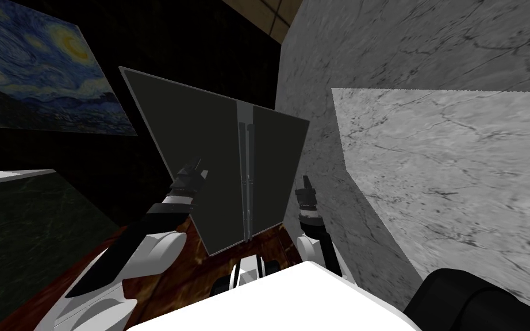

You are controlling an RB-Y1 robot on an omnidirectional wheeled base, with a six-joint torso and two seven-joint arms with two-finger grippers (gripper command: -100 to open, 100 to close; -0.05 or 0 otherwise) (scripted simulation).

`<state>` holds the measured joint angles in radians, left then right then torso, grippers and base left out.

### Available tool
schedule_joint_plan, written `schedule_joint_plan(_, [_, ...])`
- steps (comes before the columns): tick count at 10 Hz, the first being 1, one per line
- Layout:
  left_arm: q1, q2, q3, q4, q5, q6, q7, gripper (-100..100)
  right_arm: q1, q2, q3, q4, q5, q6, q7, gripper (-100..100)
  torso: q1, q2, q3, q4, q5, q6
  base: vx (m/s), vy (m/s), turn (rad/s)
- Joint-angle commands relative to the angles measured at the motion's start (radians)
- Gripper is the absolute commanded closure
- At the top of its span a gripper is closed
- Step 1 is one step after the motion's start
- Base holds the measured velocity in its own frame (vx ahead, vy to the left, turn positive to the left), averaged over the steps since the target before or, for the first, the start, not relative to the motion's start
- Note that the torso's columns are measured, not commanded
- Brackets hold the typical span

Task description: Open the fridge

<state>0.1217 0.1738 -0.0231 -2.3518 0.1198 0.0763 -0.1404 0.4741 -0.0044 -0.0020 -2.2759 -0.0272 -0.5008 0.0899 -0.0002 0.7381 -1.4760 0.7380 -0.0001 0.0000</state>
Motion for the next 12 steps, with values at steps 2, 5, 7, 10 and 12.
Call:
schedule_joint_plan(2, [-0.101, 0.011, 0.008, 0.000, 0.008, 0.109, -0.026, -100, 0.000, 0.000, 0.000, 0.000, 0.000, 0.000, 0.000, 0, 0.000, 0.000, 0.000, 0.000, 0.000, 0.000, -0.009, -0.010, 0.012])
schedule_joint_plan(5, [-0.162, 0.017, 0.012, -0.002, 0.014, 0.184, -0.042, -100, 0.000, 0.000, 0.000, 0.000, 0.000, 0.000, 0.000, 0, 0.000, 0.000, 0.000, 0.000, 0.000, 0.000, -0.005, -0.007, 0.009])
schedule_joint_plan(7, [-0.224, 0.023, 0.017, -0.004, 0.020, 0.250, -0.059, -100, 0.000, 0.000, 0.000, 0.000, 0.000, 0.000, 0.000, 0, 0.000, 0.000, 0.000, 0.000, 0.000, 0.000, -0.005, -0.009, 0.016])
schedule_joint_plan(10, [-0.288, 0.029, 0.021, -0.004, 0.026, 0.325, -0.076, -100, 0.000, 0.000, 0.000, 0.000, 0.000, 0.000, 0.000, 0, 0.000, 0.000, 0.000, 0.000, 0.000, 0.000, -0.003, -0.012, 0.010])
schedule_joint_plan(12, [-0.351, 0.035, 0.025, -0.004, 0.031, 0.380, -0.092, -100, 0.000, 0.000, 0.000, 0.000, 0.000, 0.000, 0.000, 0, 0.000, 0.000, 0.000, 0.000, 0.000, 0.000, -0.002, -0.013, 0.019])
